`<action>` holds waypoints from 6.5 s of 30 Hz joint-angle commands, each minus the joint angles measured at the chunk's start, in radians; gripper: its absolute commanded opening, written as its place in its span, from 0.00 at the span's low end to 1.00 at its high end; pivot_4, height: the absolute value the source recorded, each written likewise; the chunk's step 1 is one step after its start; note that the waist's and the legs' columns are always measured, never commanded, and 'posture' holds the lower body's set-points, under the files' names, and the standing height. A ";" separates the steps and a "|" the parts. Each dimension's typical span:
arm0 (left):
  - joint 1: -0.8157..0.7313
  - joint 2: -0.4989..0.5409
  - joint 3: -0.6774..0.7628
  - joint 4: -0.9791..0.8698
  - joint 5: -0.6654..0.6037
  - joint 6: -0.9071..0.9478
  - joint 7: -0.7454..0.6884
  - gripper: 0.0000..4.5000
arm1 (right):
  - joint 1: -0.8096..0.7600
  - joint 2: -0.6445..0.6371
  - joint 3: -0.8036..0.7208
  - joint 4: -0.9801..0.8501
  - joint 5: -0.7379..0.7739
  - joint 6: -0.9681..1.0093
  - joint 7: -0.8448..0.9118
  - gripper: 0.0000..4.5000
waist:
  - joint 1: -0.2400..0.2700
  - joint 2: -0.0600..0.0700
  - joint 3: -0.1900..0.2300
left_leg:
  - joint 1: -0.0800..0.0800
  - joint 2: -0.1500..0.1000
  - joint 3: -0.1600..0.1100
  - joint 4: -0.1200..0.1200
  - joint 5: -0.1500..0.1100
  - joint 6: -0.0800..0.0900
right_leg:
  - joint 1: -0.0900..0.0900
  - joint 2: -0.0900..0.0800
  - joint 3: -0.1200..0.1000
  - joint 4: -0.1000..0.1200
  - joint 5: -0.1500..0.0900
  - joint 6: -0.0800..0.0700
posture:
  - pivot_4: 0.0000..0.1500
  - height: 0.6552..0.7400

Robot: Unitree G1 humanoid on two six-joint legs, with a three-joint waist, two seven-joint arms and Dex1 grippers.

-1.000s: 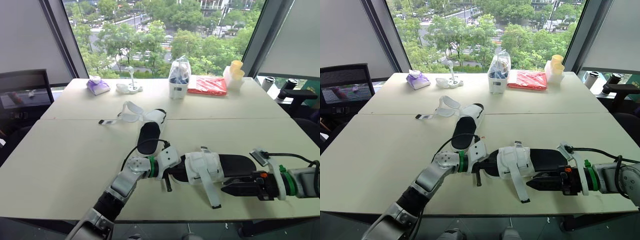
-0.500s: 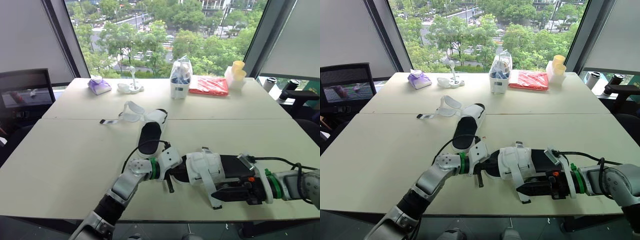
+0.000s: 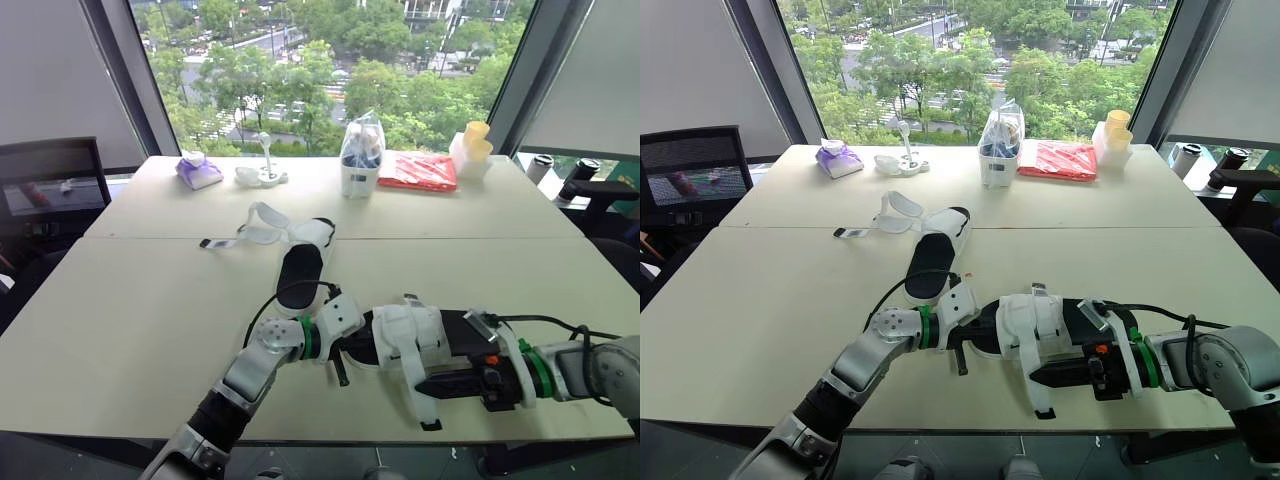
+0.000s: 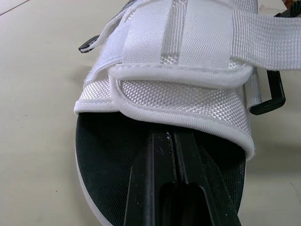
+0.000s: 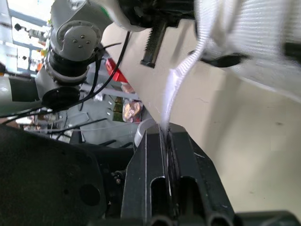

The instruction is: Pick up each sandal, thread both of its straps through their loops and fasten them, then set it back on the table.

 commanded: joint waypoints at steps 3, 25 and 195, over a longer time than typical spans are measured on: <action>0.025 0.005 -0.051 0.039 0.022 0.033 -0.005 0.00 | -0.218 0.111 -0.107 0.074 0.136 0.085 -0.085 0.03 | -0.001 0.000 0.000 | 0.000 0.000 0.000 0.001 0.000 0.000 | 0.000 0.000 0.000 0.000 0.000 0.000 | 1.00 1.00; 0.036 0.017 -0.049 0.029 0.029 0.041 0.006 0.00 | -0.457 0.107 0.099 0.383 -0.171 -0.028 0.146 0.03 | -0.002 0.001 0.000 | 0.000 -0.001 -0.001 0.000 0.000 0.001 | 0.000 -0.001 -0.001 0.000 0.002 -0.001 | 1.00 1.00; -0.040 0.020 -0.017 0.195 0.055 -0.105 0.103 0.00 | 0.036 -0.051 -0.188 -0.172 -0.327 -0.097 0.212 0.65 | -0.002 -0.006 -0.013 | 0.001 -0.001 -0.001 0.001 0.000 -0.001 | -0.002 -0.002 -0.001 0.007 -0.001 0.002 | 1.00 1.00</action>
